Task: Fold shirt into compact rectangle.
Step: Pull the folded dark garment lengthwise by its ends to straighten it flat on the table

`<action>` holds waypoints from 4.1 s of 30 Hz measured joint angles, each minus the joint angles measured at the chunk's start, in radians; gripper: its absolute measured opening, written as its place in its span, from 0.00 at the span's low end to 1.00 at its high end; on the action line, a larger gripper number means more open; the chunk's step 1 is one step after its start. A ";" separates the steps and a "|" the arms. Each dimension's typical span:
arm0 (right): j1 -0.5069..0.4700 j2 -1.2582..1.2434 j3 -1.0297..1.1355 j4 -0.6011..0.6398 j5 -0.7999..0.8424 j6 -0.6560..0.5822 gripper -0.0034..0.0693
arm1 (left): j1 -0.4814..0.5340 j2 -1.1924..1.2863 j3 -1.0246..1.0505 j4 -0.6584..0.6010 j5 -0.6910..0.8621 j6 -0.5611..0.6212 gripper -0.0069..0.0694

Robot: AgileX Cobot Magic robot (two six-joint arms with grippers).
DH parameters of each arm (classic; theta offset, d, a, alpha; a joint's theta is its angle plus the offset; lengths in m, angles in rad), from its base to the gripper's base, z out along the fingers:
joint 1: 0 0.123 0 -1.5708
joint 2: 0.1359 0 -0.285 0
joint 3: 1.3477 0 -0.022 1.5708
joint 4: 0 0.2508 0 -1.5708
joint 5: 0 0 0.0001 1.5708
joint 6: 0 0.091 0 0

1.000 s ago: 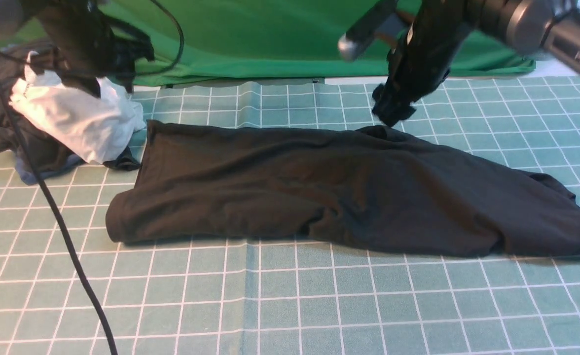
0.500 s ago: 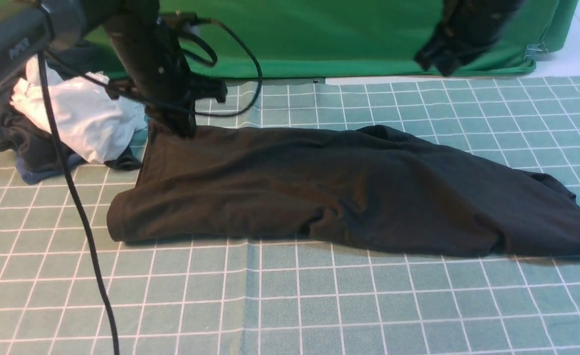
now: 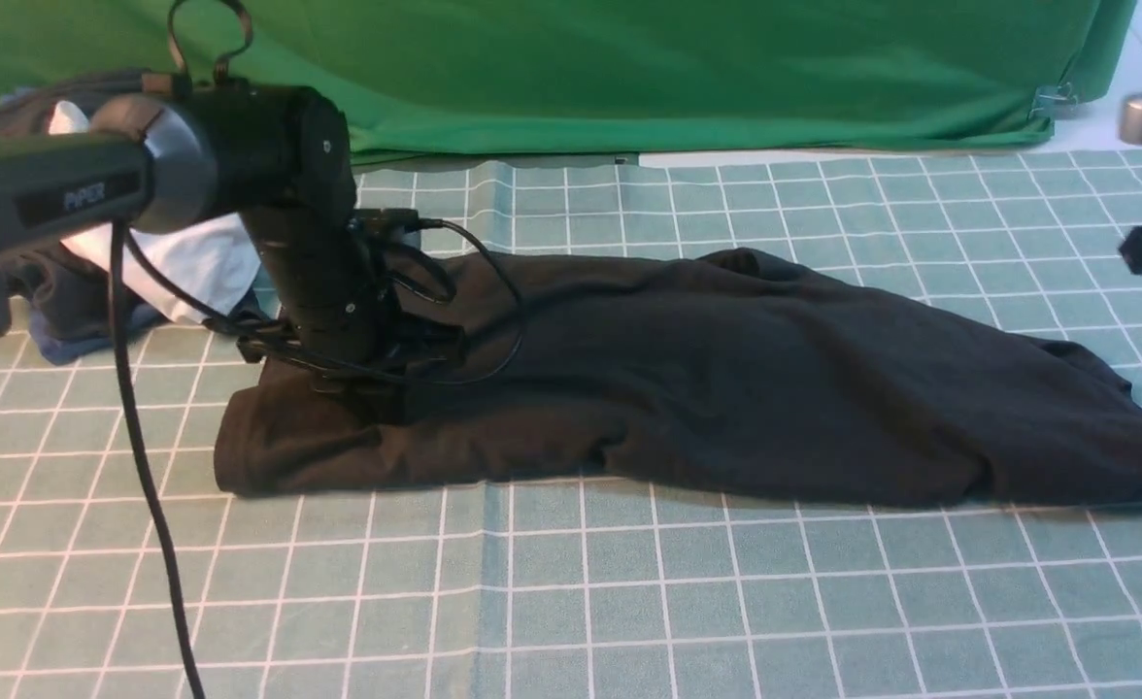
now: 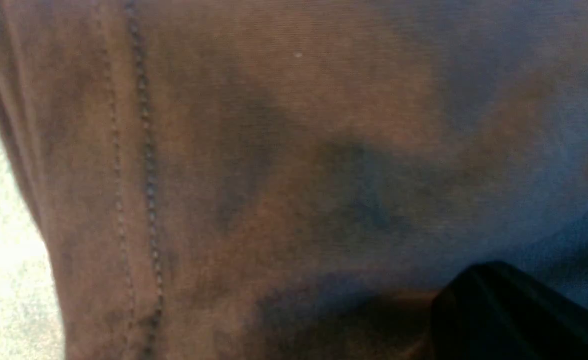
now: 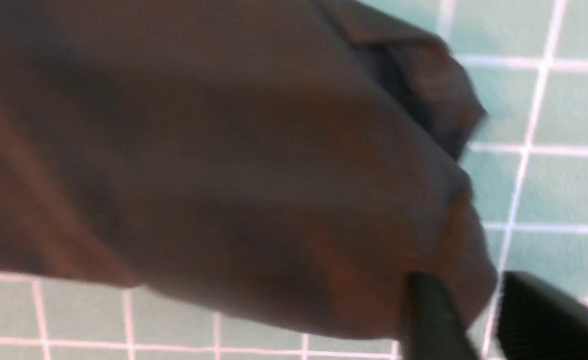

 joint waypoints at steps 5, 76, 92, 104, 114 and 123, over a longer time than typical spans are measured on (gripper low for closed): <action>-0.044 0.049 0.004 0.004 -0.007 0.023 0.73 | 0.024 -0.006 0.025 -0.007 -0.035 -0.003 0.10; 0.047 0.187 -0.010 -0.014 -0.074 -0.081 0.59 | -0.026 -0.228 0.041 -0.101 0.074 0.079 0.10; 0.047 0.227 -0.013 -0.010 -0.140 -0.126 0.26 | -0.026 -0.228 0.041 -0.099 0.059 0.079 0.10; 0.046 0.095 -0.013 -0.069 -0.159 -0.119 0.08 | -0.026 -0.228 0.041 -0.099 0.067 0.080 0.10; 0.037 0.117 -0.013 -0.069 -0.126 -0.141 0.19 | -0.026 -0.228 0.041 -0.099 0.070 0.083 0.10; 0.037 0.175 -0.013 -0.006 -0.109 -0.224 0.56 | -0.026 -0.228 0.041 -0.101 0.079 0.086 0.10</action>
